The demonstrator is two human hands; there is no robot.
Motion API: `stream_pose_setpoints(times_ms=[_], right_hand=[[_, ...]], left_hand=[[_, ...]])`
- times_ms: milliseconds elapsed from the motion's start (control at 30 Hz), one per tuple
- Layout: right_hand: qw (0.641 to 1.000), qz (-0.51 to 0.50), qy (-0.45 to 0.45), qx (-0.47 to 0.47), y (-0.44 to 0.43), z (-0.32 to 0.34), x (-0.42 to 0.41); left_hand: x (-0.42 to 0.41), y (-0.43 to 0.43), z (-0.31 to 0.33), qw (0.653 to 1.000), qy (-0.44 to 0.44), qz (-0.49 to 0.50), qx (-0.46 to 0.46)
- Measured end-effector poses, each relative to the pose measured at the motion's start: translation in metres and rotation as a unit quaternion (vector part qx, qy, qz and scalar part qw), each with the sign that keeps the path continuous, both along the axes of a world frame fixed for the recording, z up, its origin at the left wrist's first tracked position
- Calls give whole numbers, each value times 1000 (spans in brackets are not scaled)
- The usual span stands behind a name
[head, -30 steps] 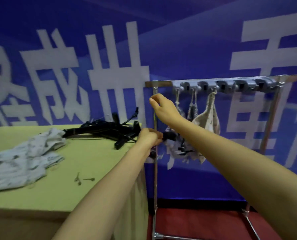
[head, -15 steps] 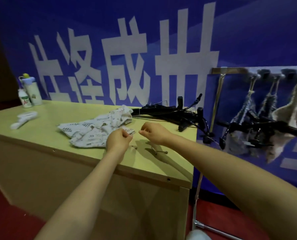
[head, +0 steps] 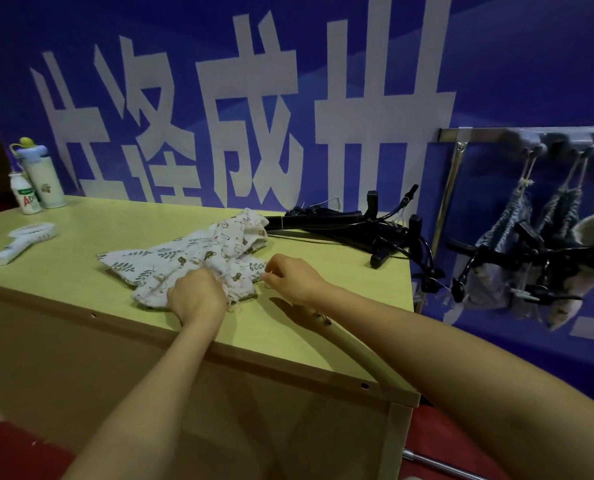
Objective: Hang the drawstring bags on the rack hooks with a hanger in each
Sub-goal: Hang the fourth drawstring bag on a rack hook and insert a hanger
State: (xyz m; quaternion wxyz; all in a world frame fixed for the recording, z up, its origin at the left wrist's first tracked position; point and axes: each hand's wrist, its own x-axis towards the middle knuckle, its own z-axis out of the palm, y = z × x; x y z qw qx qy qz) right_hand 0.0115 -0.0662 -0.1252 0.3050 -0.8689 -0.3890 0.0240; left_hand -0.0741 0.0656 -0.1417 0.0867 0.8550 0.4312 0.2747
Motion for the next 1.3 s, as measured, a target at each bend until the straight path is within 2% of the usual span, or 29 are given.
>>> stream_pose_setpoints(times_ms=[67,167,233,333,400,467,667,833,1000,1067,1200,1300], right_hand=[[1000,4,13,13,3,3,1],[998,24,45,48,9,9,-1],[988,67,104,92,15,13,-7],[950,143,221,169,22,21,-16],[924,161,278,209,20,30,-22],[907,156,295,257,18,41,-24],[874,91,277,388,-10,100,-22],[839,49,224,493,-66,136,-21],[823,-55,171,539,-145,143,-11],[842,-106,142,510,-183,141,-4],[899,-209,75,377,-253,126,11],[935,-216,125,251,-287,106,10]], left_hand=[[-1,4,8,997,-77,-4,25],[-7,1,32,974,-207,-35,82],[-9,-8,55,954,-284,-60,69],[0,-33,93,915,-389,-104,3],[7,-50,111,897,-420,-133,-33],[11,-62,124,884,-440,-150,-53],[10,-98,164,824,-520,-211,-79],[20,-153,187,778,-524,-319,-139],[42,-222,181,730,-416,-478,-257],[50,-254,175,742,-358,-509,-247],[69,-298,157,804,-267,-497,-185],[76,-307,128,848,-209,-449,-191]])
